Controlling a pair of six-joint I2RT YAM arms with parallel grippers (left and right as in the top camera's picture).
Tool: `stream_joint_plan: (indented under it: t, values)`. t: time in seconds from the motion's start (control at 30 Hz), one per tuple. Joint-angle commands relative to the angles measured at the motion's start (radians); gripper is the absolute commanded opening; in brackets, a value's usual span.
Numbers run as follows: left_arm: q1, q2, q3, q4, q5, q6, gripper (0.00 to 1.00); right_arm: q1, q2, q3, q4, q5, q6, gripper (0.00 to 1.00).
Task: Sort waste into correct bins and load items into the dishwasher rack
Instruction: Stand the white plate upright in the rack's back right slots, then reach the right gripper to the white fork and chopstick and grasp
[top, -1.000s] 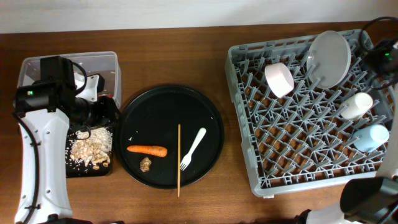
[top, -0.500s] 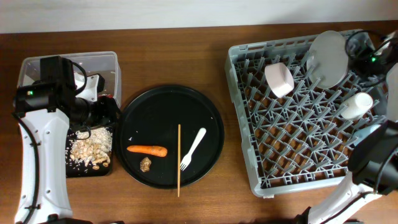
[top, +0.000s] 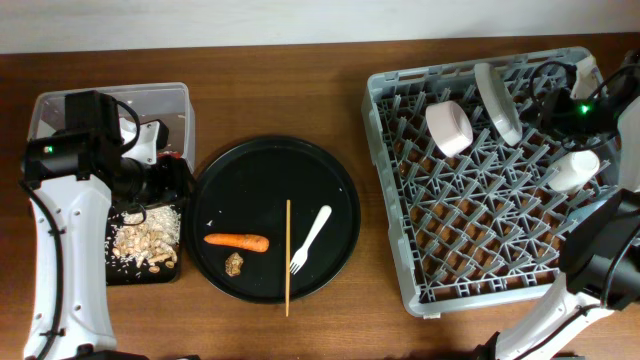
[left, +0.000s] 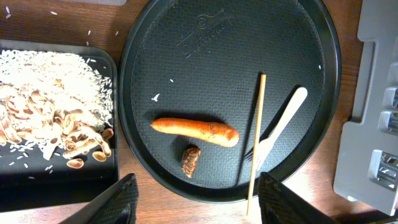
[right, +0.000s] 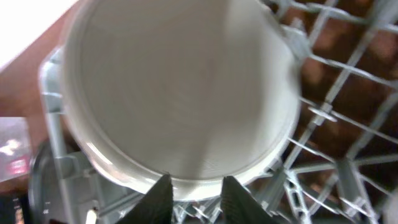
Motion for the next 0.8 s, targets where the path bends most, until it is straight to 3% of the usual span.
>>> stream_joint_plan:
  t: [0.0, 0.13, 0.2, 0.4, 0.6, 0.77]
  values:
    - [0.005, -0.006, 0.012, -0.002, 0.008, 0.002, 0.63, -0.001, -0.126, 0.039, -0.029, 0.088, 0.033, 0.32]
    - [0.005, -0.006, 0.012, -0.001, 0.008, 0.002, 0.68, 0.042, -0.236, 0.04, -0.143, 0.084, 0.035, 0.33]
    - [0.005, -0.006, 0.012, -0.001, 0.008, 0.002, 0.69, 0.148, -0.29, 0.04, -0.275, 0.085, 0.035, 0.33]
    - [0.005, -0.006, 0.011, -0.002, 0.008, 0.002, 0.7, 0.43, -0.296, 0.025, -0.409, 0.122, 0.045, 0.34]
    - [0.005, -0.006, 0.0, 0.0, -0.001, 0.002, 0.7, 0.749, -0.291, -0.061, -0.365, 0.246, 0.221, 0.35]
    - [0.005, -0.006, -0.035, 0.014, 0.0, 0.002, 0.7, 0.97, -0.275, -0.172, -0.206, 0.261, 0.391, 0.46]
